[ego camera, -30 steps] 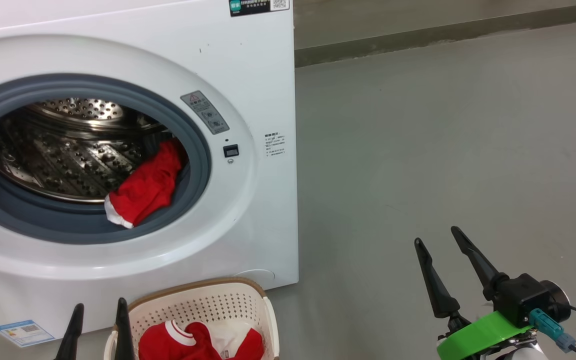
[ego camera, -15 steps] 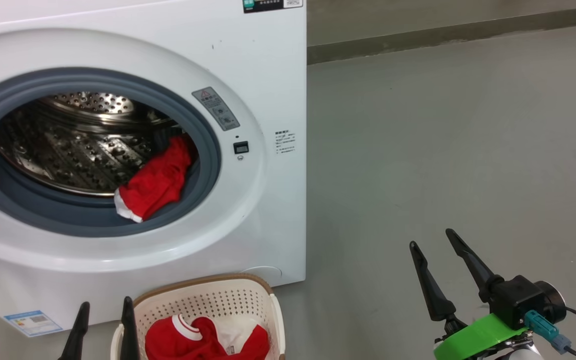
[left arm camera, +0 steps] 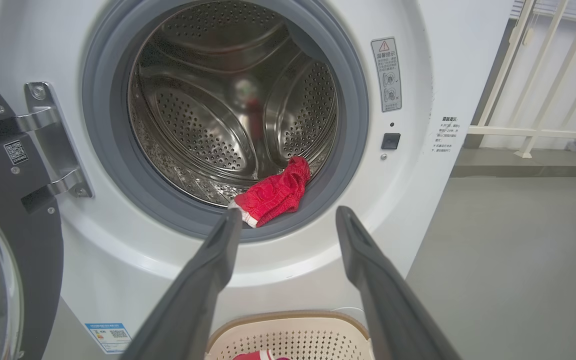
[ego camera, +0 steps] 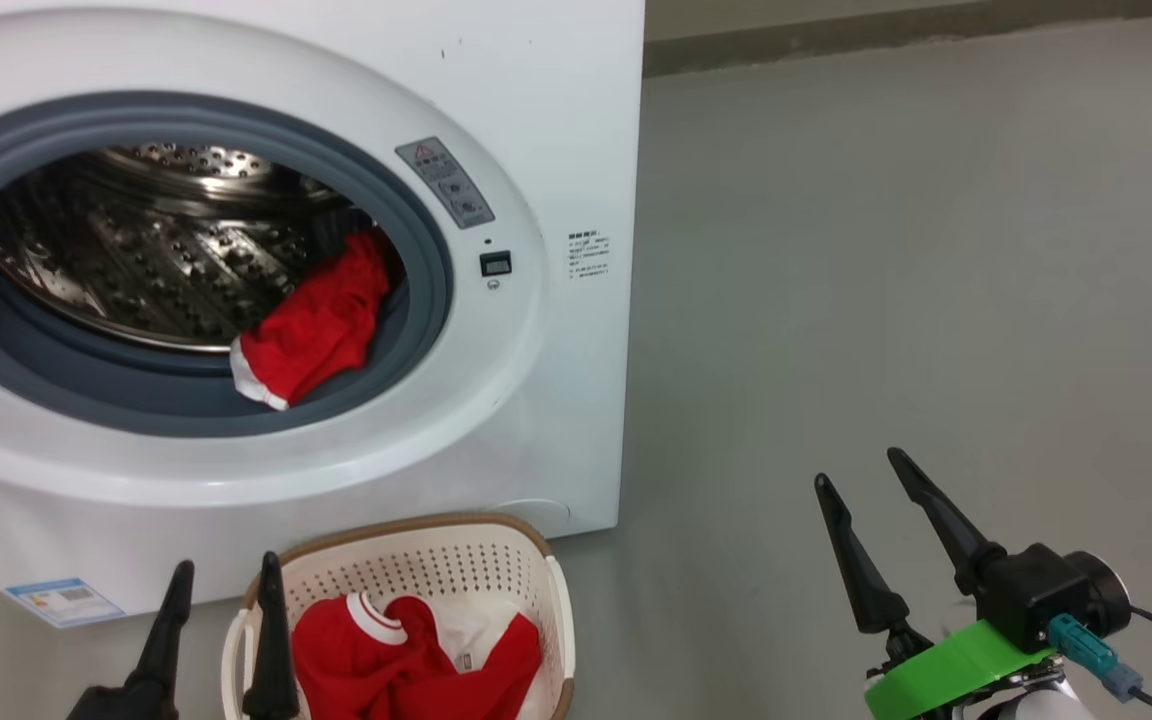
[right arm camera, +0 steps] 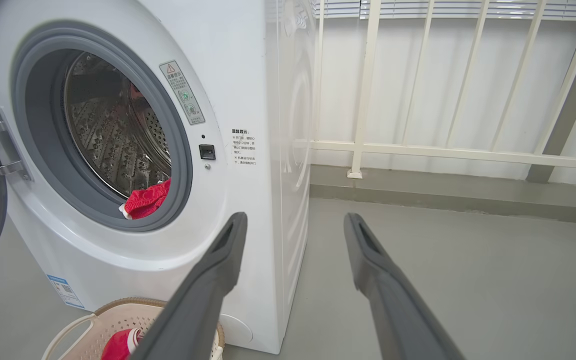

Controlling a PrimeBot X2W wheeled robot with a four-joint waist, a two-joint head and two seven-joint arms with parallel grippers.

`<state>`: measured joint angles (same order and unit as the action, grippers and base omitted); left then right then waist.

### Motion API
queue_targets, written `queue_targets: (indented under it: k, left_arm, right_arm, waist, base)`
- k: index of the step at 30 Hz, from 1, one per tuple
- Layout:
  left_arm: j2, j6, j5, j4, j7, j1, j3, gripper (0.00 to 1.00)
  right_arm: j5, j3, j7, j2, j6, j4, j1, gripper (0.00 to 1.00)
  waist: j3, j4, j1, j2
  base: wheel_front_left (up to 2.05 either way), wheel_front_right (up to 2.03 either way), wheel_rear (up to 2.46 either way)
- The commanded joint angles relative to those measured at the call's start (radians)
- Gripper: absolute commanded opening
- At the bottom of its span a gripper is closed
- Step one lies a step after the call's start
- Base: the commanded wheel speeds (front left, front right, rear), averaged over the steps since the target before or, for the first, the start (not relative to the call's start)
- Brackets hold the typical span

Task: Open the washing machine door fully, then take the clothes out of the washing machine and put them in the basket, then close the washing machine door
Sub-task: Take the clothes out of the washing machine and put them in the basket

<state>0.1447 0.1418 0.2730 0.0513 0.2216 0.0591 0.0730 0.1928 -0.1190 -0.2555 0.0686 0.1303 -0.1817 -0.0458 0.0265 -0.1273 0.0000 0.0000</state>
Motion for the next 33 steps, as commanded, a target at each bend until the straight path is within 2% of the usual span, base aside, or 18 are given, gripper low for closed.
queue_targets:
  k: [1, 18, 33]
  left_arm:
    - [0.016, 0.007, -0.005, -0.019, 0.002, -0.056, -0.029, 1.00]
    - [0.047, 0.002, -0.002, 0.052, 0.010, -0.279, -0.038, 1.00]
    - [0.111, -0.027, -0.018, 0.207, 0.013, -0.562, -0.031, 1.00]
  right_arm:
    - [0.004, -0.027, -0.006, 0.011, 0.000, 0.032, -0.052, 1.00]
    - [0.013, -0.048, -0.006, 0.024, 0.000, 0.072, -0.175, 1.00]
    - [0.022, -0.097, -0.006, 0.029, 0.000, 0.093, -0.288, 1.00]
  waist:
    - [0.029, 0.006, 0.0000, 0.0000]
    - [0.219, 0.047, 0.0000, 0.0000]
    - [0.377, 0.020, 0.0000, 0.0000]
  base:
    - [0.00, 0.00, 0.00]
    - [0.00, 0.00, 0.00]
    - [0.00, 0.00, 0.00]
